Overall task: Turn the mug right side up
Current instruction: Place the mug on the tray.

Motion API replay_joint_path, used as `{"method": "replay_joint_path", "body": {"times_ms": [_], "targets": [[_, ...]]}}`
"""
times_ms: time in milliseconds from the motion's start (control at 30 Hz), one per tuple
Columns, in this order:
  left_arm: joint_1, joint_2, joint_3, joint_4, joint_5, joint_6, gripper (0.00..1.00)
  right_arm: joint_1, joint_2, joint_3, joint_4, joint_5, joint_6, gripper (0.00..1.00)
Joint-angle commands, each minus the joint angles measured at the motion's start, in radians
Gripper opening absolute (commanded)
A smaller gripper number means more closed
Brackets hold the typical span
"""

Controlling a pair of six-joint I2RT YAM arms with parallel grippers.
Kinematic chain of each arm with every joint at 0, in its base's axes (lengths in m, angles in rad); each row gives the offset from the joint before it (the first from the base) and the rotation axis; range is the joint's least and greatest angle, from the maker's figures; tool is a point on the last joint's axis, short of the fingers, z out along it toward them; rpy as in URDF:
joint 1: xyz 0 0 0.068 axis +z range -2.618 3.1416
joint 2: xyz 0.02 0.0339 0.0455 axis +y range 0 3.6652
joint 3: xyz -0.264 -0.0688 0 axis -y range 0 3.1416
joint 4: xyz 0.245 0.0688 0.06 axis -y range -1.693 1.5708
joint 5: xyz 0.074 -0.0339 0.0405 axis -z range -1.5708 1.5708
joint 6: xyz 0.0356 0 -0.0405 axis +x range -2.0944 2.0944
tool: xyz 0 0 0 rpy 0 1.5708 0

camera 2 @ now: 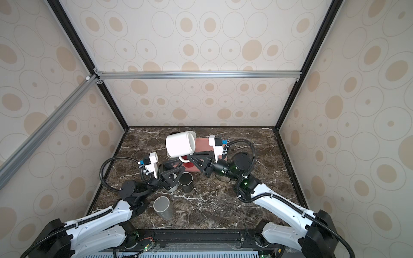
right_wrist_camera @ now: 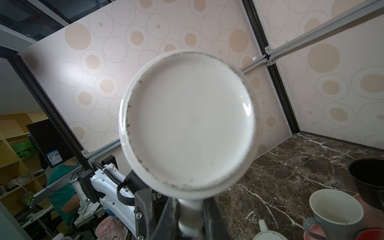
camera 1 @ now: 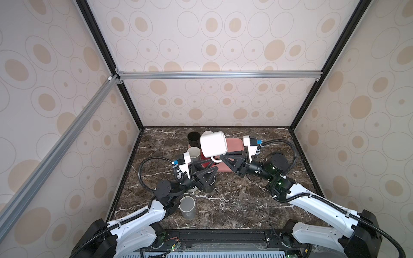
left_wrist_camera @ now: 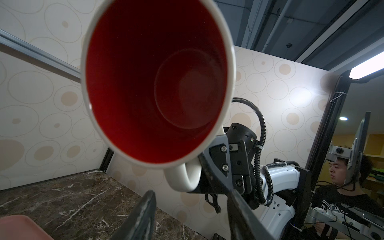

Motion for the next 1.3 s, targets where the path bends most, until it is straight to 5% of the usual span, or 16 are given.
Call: {"method": "replay_joint_path", "body": {"times_ms": [0, 367, 700, 933, 1100, 1267], "targets": [[0.008, -0.004, 0.051, 0.088, 0.041, -0.032, 0.53, 0.007, -0.017, -0.002, 0.117, -0.023, 0.009, 0.0], [0.008, 0.009, 0.071, 0.089, 0.026, -0.037, 0.31, 0.04, 0.016, -0.022, 0.145, -0.027, 0.025, 0.0], [0.007, 0.009, 0.112, -0.037, -0.017, -0.029, 0.0, 0.048, -0.013, -0.039, 0.058, 0.034, -0.018, 0.02], [0.009, 0.014, 0.228, -0.35, -0.072, 0.063, 0.0, 0.047, -0.153, -0.073, -0.205, 0.212, -0.131, 0.49], [0.007, 0.076, 0.388, -0.672, -0.122, 0.168, 0.0, 0.047, -0.305, -0.118, -0.457, 0.473, -0.202, 0.54], [0.008, 0.265, 0.648, -1.079, -0.195, 0.296, 0.0, 0.047, -0.417, -0.15, -0.619, 0.592, -0.242, 0.54]]}}
